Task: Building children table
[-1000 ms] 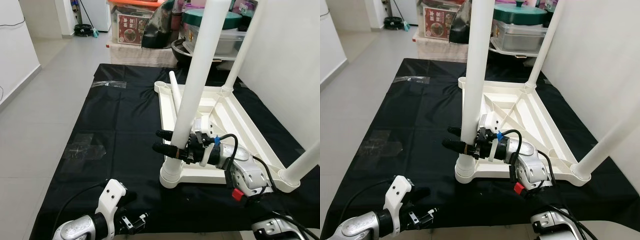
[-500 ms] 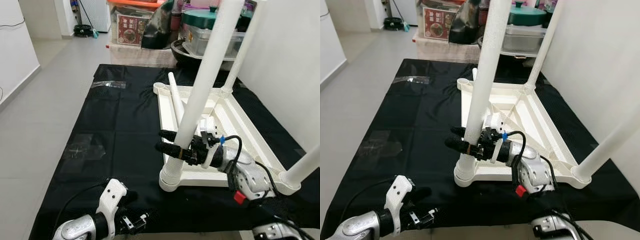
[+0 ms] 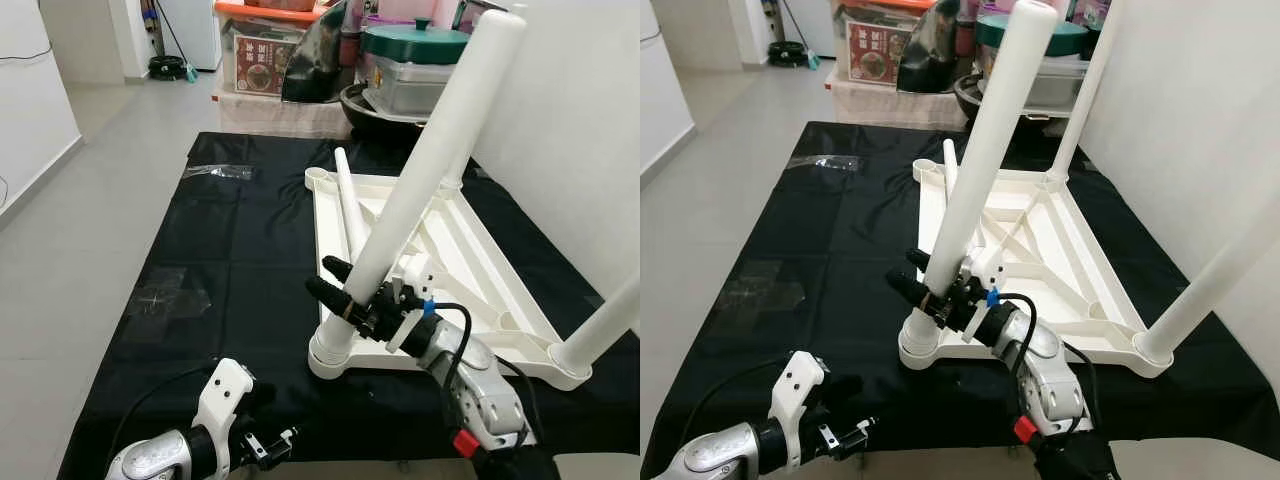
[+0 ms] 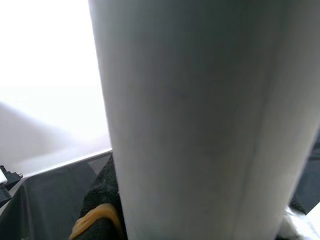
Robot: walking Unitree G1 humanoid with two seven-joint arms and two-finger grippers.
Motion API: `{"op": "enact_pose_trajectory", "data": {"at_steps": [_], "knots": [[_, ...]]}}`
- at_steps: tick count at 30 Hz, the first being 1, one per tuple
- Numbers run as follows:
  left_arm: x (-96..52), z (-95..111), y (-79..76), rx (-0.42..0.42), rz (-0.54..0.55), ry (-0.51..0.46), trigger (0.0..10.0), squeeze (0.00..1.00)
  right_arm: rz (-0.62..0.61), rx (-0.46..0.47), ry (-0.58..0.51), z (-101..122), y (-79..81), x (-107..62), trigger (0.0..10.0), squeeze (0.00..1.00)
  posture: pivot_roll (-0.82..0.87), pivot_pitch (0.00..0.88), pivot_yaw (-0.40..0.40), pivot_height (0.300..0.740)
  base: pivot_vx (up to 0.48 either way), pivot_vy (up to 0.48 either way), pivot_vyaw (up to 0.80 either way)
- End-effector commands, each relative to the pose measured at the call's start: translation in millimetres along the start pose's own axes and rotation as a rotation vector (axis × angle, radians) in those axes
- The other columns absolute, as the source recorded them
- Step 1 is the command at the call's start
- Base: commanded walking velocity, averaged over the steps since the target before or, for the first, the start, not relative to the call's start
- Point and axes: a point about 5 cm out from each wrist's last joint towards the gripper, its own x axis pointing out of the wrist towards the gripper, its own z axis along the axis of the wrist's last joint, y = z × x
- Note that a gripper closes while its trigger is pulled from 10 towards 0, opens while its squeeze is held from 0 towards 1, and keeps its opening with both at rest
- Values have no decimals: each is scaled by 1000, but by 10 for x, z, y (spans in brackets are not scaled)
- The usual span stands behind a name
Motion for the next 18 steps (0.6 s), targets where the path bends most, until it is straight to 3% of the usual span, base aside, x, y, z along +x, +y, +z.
{"op": "enact_pose_trajectory", "data": {"at_steps": [1,4,10,12,18], "knots": [[15,-32,10,3,-2,16,10000,0,-7,14,87,-161,62,21,10000,0,72,0,-101,740,0,0,0],[26,-29,14,5,0,14,10000,0,-97,-48,208,-288,38,52,10000,0,73,0,-105,740,0,0,0],[31,-27,11,3,2,12,10000,0,-211,-52,329,-375,-35,58,10000,0,70,0,-106,740,0,0,0],[32,-28,10,1,2,11,10000,0,-331,12,372,-416,-130,64,10000,0,69,0,-109,740,0,0,0],[35,-28,10,0,3,10,10000,0,-441,79,417,-502,-166,86,10000,0,74,0,-111,740,0,0,0]]}}
